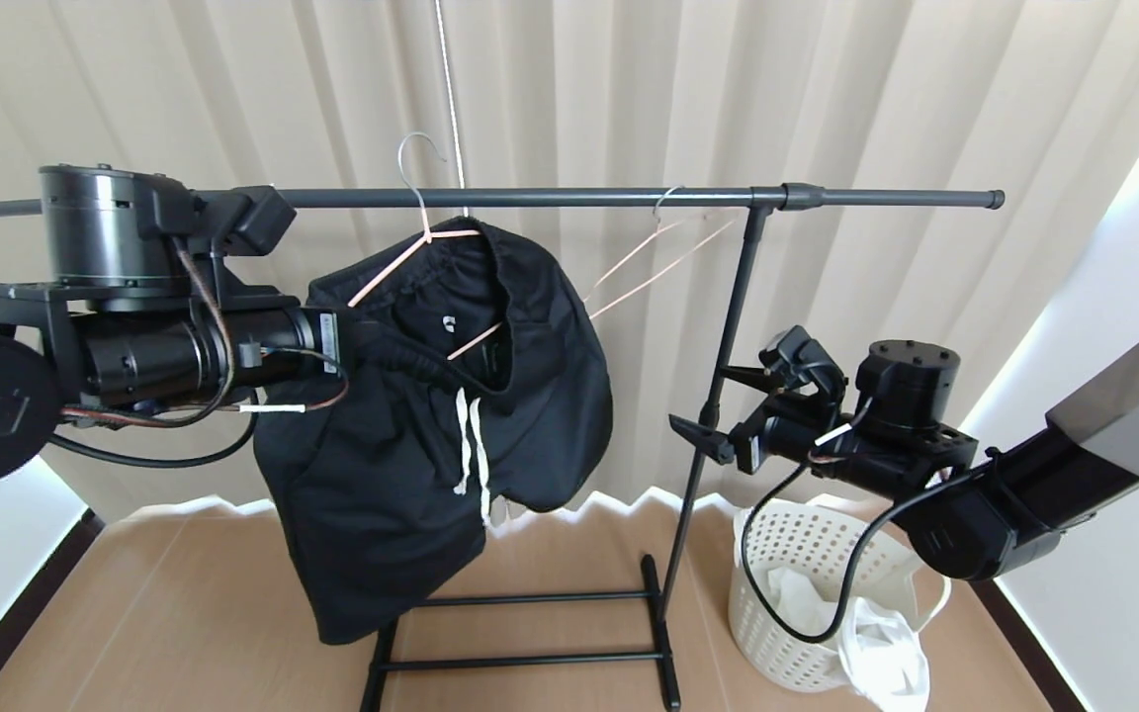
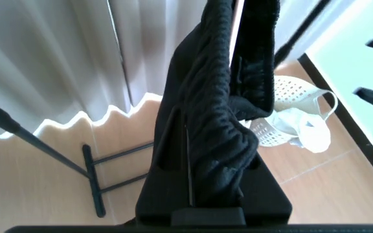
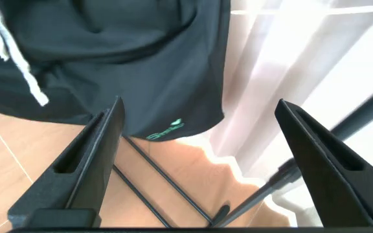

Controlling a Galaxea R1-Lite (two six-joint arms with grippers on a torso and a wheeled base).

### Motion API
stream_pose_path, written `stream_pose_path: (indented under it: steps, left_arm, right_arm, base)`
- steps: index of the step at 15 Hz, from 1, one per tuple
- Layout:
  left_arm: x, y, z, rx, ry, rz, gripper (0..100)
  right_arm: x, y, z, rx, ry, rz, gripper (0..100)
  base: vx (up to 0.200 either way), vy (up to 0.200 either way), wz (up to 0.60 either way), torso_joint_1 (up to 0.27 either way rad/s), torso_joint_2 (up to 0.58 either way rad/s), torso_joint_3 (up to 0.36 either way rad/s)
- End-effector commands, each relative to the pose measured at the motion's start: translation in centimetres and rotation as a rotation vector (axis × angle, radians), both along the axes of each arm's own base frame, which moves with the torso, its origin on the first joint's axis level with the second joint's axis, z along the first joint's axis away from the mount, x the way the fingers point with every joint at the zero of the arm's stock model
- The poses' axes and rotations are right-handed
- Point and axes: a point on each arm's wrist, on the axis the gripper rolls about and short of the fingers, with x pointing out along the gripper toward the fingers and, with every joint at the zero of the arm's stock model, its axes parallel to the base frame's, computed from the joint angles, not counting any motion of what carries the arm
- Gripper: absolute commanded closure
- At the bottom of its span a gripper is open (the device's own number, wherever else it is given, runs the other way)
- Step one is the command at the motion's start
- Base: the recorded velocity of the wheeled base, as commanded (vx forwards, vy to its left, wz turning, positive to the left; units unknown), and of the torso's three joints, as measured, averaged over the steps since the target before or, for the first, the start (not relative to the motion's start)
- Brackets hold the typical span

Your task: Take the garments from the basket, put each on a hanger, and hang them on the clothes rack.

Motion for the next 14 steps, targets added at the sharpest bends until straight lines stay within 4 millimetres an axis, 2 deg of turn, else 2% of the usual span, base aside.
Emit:
stream_pose_path:
  steps: [1,6,14]
  left_arm:
    - [2.7,0.2,-1.8,0.01,0.048,0.028,100]
    - [3.9,1.7,-3.2,0.03,0.088,0.105,100]
    - [3.8,1.4,-2.3,0.026,0.051,0.095,100]
  right_arm:
    - [0.0,-0.1,0.2,0.001,-0.006,-0.001,0]
    - [0.2,0.0,-0.1,-0.001,0.0,-0.003,0]
    - [0.1,0.0,-0.1,-0.001,0.0,-0.003,0]
  base:
    - [0.0,0.0,0.0,0.0,0.0,0.0]
    - [0.0,0.0,0.0,0.0,0.0,0.0]
    - [0.0,0.0,0.0,0.0,0.0,0.0]
